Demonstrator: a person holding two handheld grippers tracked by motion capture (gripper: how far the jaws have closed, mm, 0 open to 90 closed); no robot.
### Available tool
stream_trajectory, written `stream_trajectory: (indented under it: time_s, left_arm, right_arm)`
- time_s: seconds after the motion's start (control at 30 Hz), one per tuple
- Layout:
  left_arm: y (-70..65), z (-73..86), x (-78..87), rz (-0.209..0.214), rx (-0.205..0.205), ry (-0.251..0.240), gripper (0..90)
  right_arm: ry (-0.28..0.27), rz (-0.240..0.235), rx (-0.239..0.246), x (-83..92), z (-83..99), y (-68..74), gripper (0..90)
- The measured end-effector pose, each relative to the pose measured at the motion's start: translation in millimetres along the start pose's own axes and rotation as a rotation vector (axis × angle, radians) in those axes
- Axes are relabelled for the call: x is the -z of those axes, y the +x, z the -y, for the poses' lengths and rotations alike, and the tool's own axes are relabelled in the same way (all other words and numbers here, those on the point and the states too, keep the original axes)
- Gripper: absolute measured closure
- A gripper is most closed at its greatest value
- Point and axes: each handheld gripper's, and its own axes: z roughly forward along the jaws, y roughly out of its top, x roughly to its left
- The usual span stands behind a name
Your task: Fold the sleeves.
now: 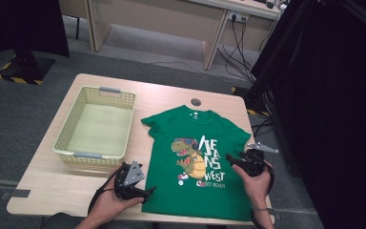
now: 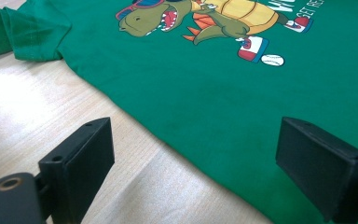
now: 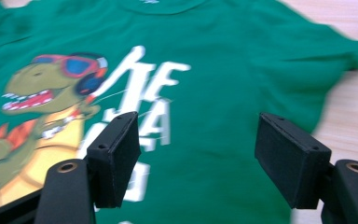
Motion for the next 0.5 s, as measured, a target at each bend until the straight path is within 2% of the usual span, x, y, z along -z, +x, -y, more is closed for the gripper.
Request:
stream_trajectory:
  time_s: [0.13,0.17,0.2,0.23,0.27,0.4,0.47,0.5]
  left_arm:
    - [-0.3,0.0,-0.1,0.001,-0.001,0.001,10.8]
    - [-0.3,0.0,0.1,0.001,-0.005,-0.001,10.8]
    - [-0.3,0.0,0.1,0.001,-0.005,-0.001,10.9]
    - [-0.5,0.0,0.3,0.000,-0.007,-0.001,10.9]
    - [-0.5,0.0,0.3,0.000,-0.007,-0.001,10.9]
    - [-1.4,0.3,0.8,-0.002,-0.015,-0.007,11.0]
    - [-1.8,0.2,0.7,-0.001,-0.014,-0.005,11.0]
    - [-1.9,0.2,0.7,-0.001,-0.015,-0.006,11.0]
  right_arm:
    - [-0.004,0.035,-0.048,1.6,-5.8,-23.3,31.9]
    - [-0.002,0.059,-0.073,1.1,-9.8,-36.2,33.1]
    - [-0.002,0.059,-0.073,1.1,-9.8,-36.2,33.1]
    - [0.004,0.082,-0.096,-0.8,-15.0,-49.5,34.2]
    - [0.004,0.082,-0.096,-0.8,-15.0,-49.5,34.2]
    - [0.022,0.129,-0.127,-8.7,-31.1,-69.0,35.8]
    - [0.027,0.136,-0.123,-11.5,-34.6,-70.5,35.8]
    - [0.040,0.143,-0.125,-18.2,-41.2,-73.6,35.8]
